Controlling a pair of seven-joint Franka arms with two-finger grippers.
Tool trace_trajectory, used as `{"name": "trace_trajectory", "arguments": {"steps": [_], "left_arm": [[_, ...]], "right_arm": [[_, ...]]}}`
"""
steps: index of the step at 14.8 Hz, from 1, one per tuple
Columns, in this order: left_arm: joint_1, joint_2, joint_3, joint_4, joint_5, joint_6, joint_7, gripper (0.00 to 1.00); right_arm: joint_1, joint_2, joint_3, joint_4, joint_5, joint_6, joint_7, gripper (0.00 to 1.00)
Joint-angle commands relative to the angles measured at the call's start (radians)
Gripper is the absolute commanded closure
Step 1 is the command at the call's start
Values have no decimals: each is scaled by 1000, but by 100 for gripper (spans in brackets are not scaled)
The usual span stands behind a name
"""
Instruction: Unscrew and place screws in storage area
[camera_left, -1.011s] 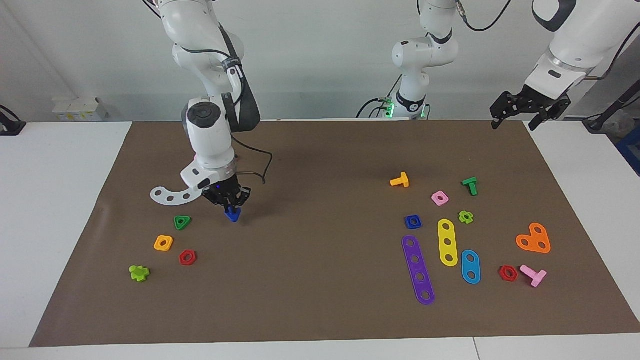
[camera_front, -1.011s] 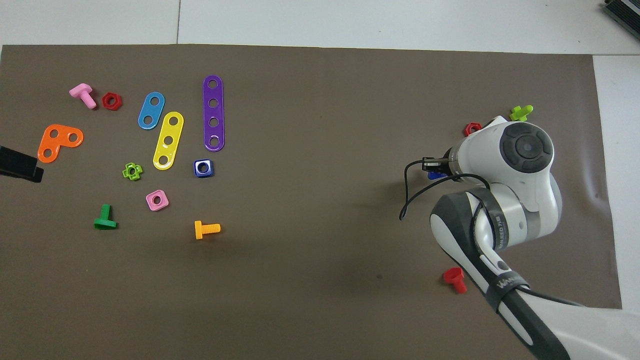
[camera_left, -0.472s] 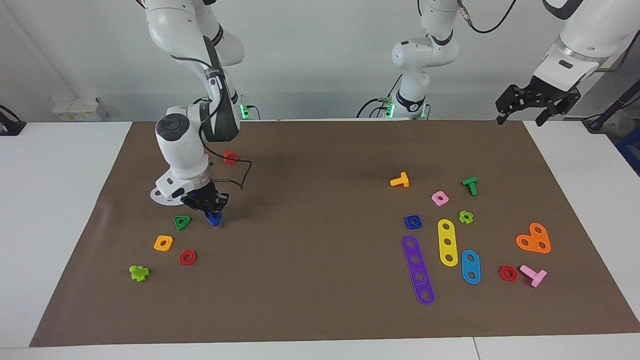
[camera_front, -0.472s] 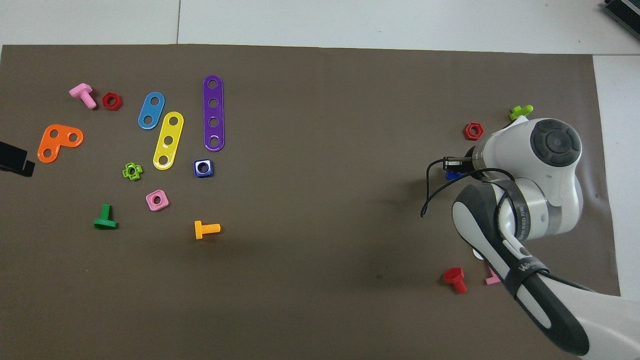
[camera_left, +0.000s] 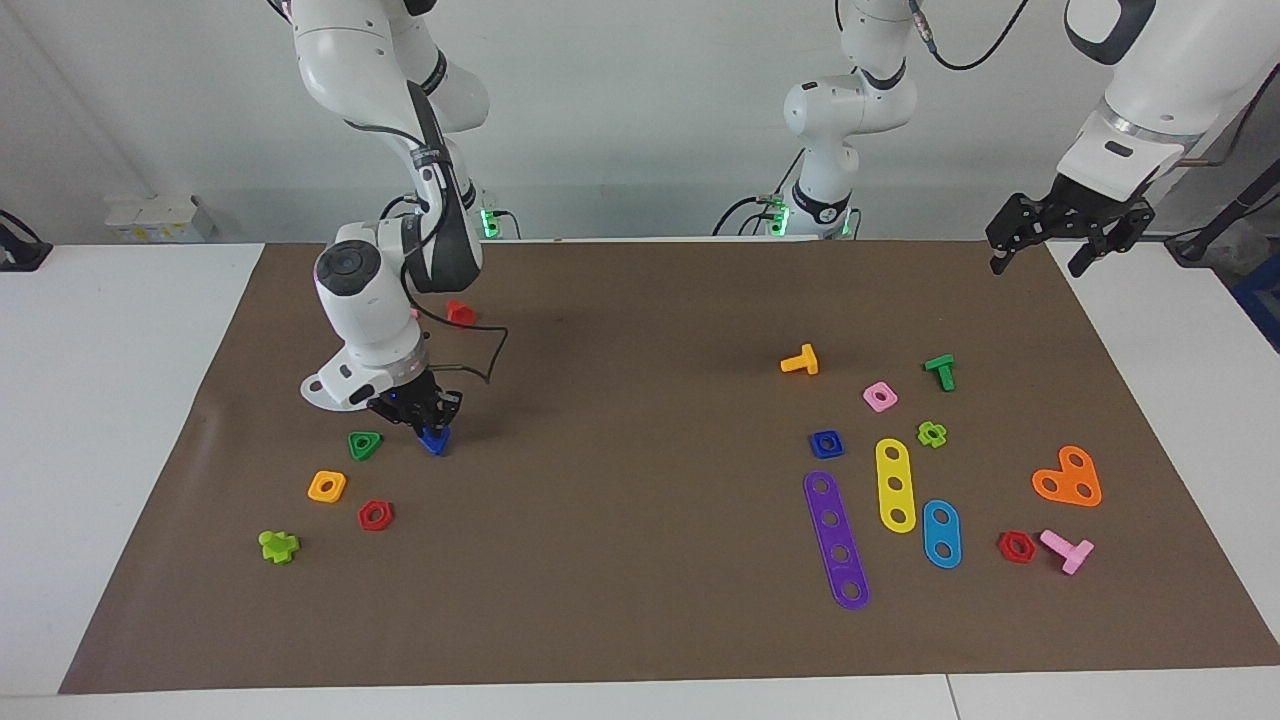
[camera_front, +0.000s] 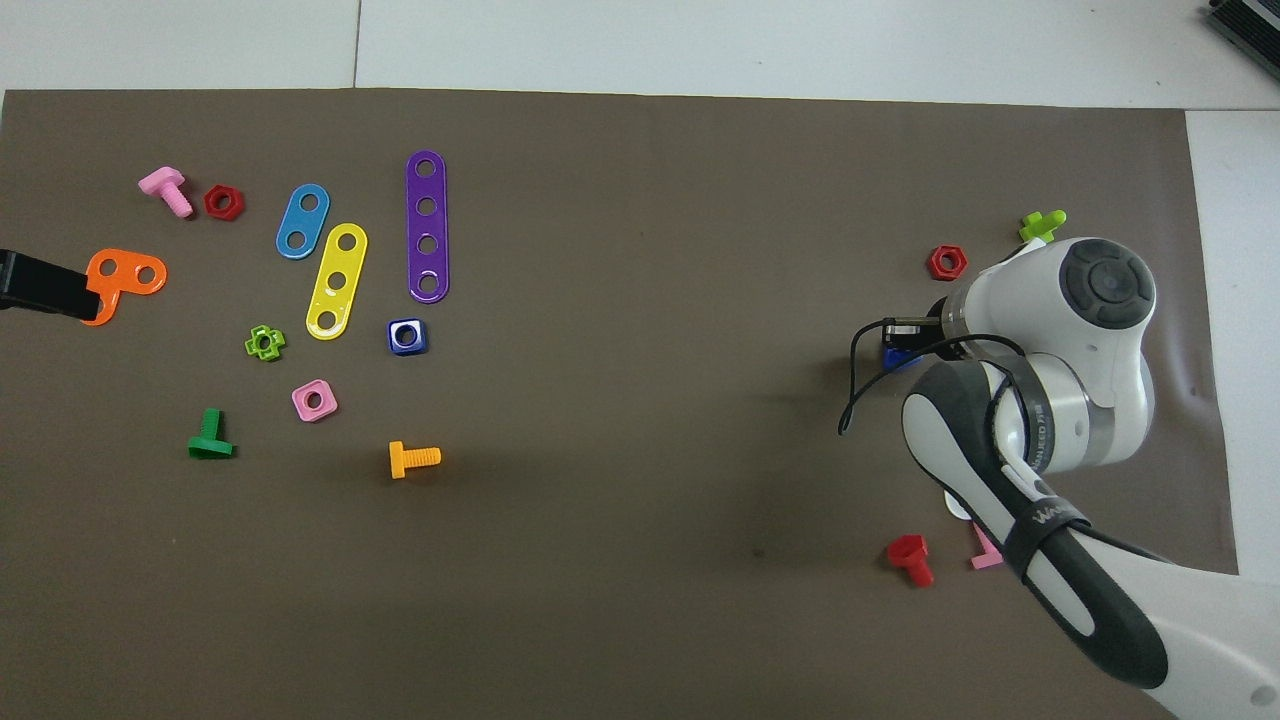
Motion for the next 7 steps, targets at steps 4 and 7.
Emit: {"name": "trace_trajectory", "arguments": {"steps": [4,7], "left_arm": [[-17,-35,7,-42,23,23,-14,0],[-17,-35,7,-42,23,23,-11,0]], "right_arm": [[-13,-73,-1,62,24,-72,-10,0],[-40,-130,-4,128,23,-179,13,0]]}}
